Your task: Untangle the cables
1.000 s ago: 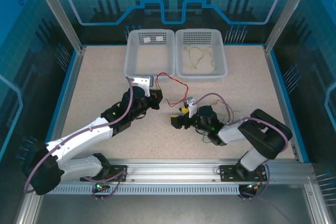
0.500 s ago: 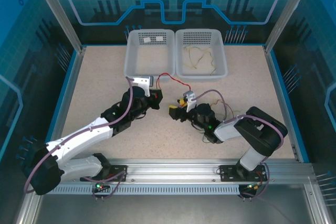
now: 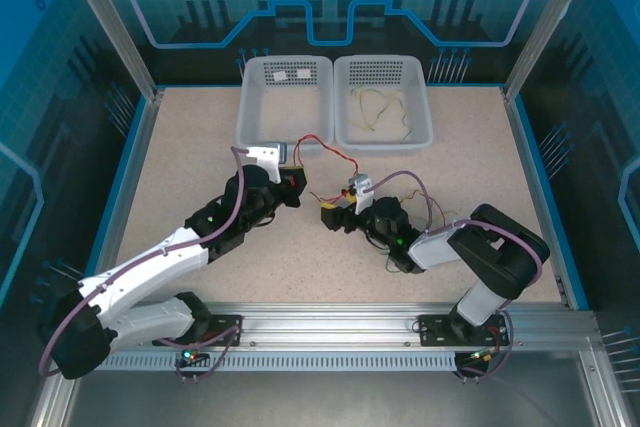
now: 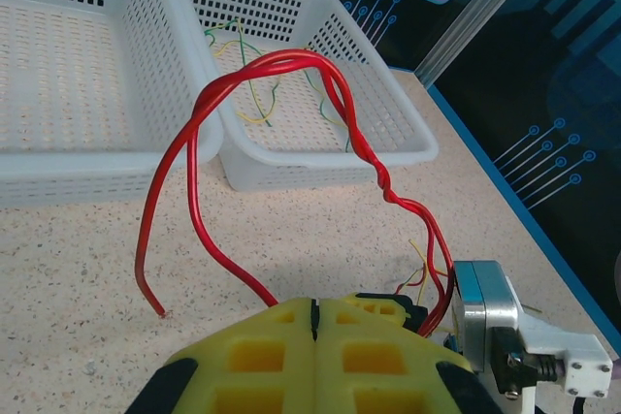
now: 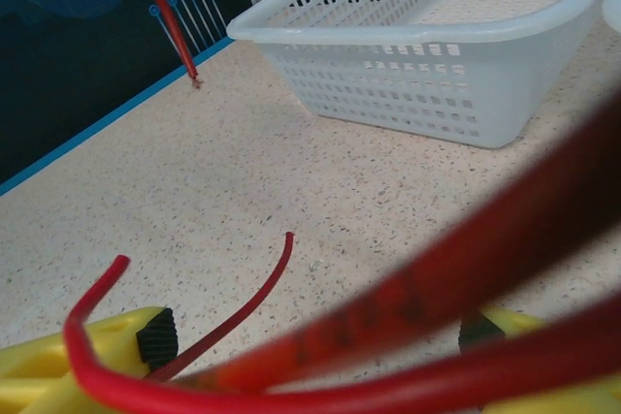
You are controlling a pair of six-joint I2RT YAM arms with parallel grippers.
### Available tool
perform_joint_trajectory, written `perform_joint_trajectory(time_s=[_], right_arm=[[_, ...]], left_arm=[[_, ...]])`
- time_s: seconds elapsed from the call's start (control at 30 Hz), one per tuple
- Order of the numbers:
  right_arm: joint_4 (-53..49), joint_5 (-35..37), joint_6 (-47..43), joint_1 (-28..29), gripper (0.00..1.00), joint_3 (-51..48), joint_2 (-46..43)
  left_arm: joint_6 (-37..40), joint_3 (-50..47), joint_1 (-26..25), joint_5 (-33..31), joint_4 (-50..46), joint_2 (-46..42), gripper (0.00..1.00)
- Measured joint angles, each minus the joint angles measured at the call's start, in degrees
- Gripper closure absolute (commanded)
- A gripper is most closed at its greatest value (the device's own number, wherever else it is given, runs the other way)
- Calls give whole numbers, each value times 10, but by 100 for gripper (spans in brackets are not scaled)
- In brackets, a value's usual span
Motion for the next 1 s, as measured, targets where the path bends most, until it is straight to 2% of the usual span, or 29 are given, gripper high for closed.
perform_joint_trajectory(time_s=[0.17,0.2,0.3,0.47,0.57,0.7,0.77,0.93,1.0], right_arm=[[-13,-3,-22,3,19,0,0],[-14,-3,-26,4,22,0,0],[-14,-6,-42,4,42,0,0],[-11,-8,-38,3,42,0,2],[-8,-7,-34,3,55,7,10],[-4,10,-26,3,59,15,13],[-4,27,-25,3,72,16,12],[-17,59,-28,3,81,18,-1],[-25,64,-32,3,90,18,-10]], left_arm=[[2,0,0,0,0,1,100],[2,0,0,0,-1,1,100],[2,0,0,0,0,1,100],[2,0,0,1,0,1,100],[1,0,0,1,3,2,100],[-1,0,0,1,3,2,100],[-1,0,0,1,3,2,100],[-1,-1,0,0,3,2,100],[-1,-4,0,-5,4,-2,100]])
